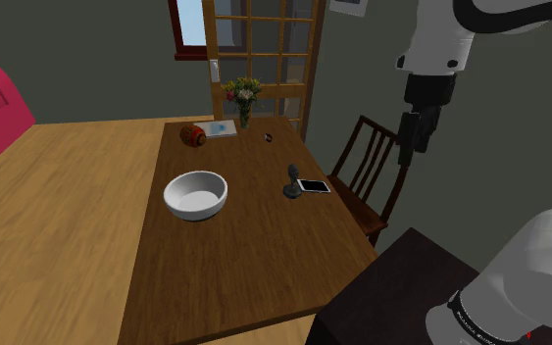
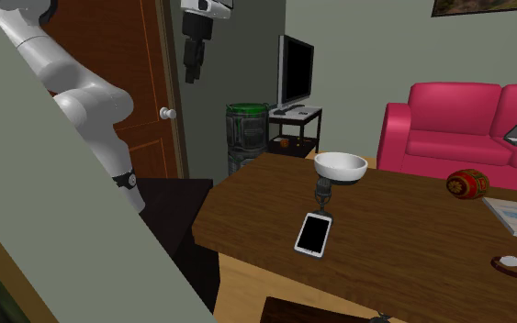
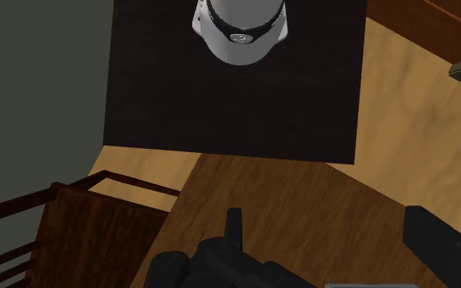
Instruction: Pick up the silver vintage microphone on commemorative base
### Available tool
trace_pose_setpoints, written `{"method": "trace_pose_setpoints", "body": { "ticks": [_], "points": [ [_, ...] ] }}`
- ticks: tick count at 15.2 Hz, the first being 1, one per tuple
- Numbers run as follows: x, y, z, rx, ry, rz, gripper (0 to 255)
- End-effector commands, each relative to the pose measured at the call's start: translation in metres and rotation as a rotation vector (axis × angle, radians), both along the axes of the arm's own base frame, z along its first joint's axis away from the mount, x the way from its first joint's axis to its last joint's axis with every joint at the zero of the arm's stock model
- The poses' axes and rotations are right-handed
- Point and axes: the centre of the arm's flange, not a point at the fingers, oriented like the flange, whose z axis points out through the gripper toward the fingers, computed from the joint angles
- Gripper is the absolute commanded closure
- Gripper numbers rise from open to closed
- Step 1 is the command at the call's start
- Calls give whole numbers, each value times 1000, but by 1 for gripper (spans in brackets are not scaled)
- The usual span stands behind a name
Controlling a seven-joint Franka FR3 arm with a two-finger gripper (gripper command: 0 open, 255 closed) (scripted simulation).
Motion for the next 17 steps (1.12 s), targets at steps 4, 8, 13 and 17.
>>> {"method": "trace_pose_setpoints", "body": {
  "ticks": [4,8,13,17],
  "points": [
    [29,1,-24,-6,-11,-28,0],
    [68,2,-55,-14,-27,-66,0],
    [118,0,-94,-24,-46,-114,0],
    [158,-4,-124,-33,-61,-152,0]
  ]
}}
